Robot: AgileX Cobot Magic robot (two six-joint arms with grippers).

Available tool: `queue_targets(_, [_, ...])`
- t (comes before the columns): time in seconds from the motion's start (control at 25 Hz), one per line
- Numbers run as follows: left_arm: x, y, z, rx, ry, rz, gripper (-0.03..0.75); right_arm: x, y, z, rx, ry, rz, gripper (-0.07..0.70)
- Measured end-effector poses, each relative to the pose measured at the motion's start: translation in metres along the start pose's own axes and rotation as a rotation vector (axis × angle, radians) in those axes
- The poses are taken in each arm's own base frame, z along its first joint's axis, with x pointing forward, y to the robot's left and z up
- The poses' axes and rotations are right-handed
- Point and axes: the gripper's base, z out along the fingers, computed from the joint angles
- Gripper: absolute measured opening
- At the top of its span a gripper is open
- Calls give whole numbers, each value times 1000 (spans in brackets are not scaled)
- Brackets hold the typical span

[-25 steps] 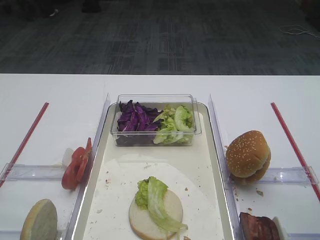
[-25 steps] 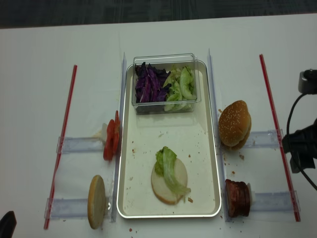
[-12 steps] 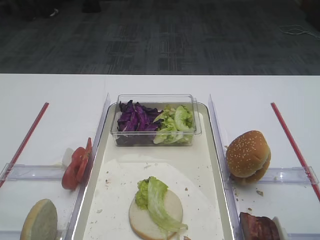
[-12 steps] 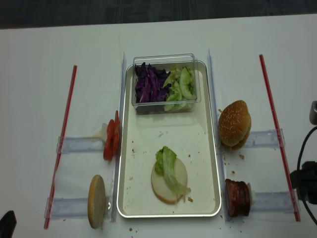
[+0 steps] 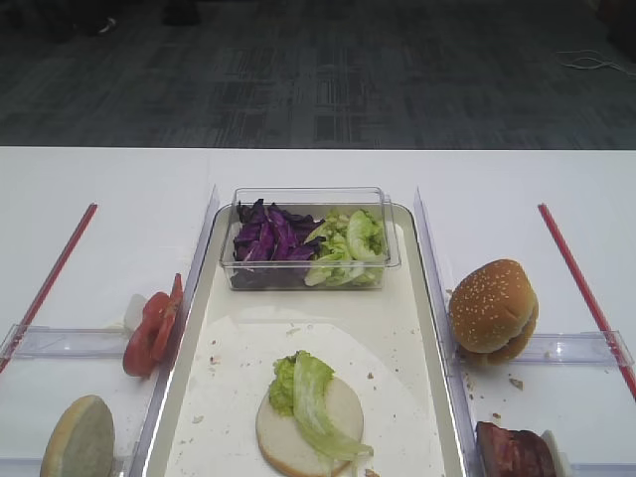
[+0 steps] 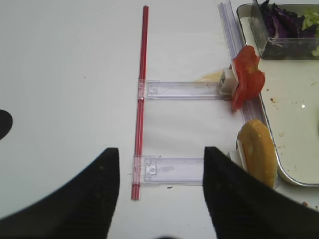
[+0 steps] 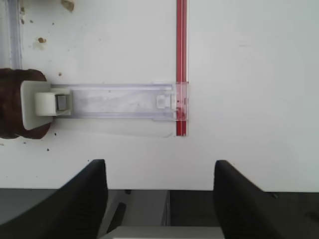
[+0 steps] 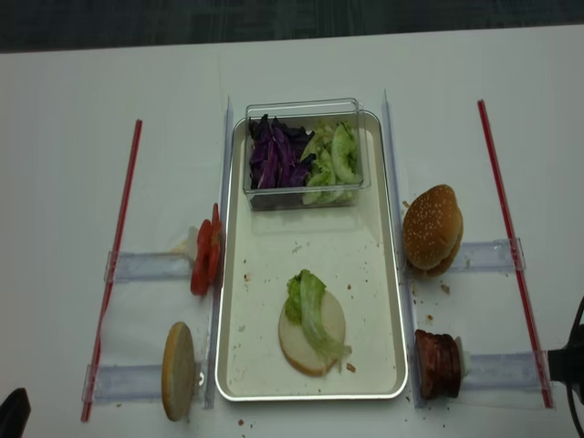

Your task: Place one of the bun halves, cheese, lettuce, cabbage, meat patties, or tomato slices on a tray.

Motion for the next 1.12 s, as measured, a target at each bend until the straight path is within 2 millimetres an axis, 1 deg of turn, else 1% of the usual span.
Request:
queue_targets(0.52, [0, 0, 0, 0, 0, 0, 360, 22, 1, -21, -1, -214, -17, 468])
queue_targets(1.12, [0, 0, 0, 0, 0, 0, 360, 44, 2, -38, -2, -399, -30, 468])
